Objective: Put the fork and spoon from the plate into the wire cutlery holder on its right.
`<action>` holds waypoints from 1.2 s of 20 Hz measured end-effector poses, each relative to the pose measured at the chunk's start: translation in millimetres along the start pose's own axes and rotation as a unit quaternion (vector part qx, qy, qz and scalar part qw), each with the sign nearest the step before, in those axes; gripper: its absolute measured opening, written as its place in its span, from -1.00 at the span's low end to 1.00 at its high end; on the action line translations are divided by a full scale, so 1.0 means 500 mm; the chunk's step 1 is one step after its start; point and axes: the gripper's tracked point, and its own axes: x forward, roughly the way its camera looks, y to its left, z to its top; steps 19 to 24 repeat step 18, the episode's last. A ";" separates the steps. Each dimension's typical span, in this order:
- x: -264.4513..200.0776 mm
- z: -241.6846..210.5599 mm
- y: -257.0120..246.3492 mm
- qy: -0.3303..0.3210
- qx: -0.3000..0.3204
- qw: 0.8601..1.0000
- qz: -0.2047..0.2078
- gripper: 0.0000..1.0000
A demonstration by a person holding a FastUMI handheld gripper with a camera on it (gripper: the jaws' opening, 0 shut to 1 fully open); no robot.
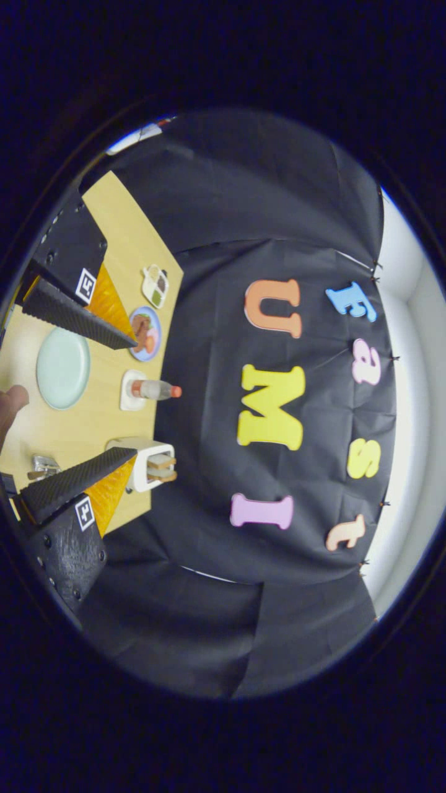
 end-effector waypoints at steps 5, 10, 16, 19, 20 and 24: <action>-0.037 0.088 0.026 -0.087 0.011 0.996 -0.001 0.92; -0.052 0.113 0.004 -0.096 0.030 0.995 -0.026 0.92; -0.063 0.142 -0.033 -0.113 0.024 0.992 -0.040 0.92; -0.068 0.142 -0.041 -0.115 0.020 0.992 -0.048 0.92; -0.068 0.142 -0.041 -0.115 0.020 0.992 -0.048 0.92; -0.068 0.142 -0.041 -0.115 0.020 0.992 -0.048 0.92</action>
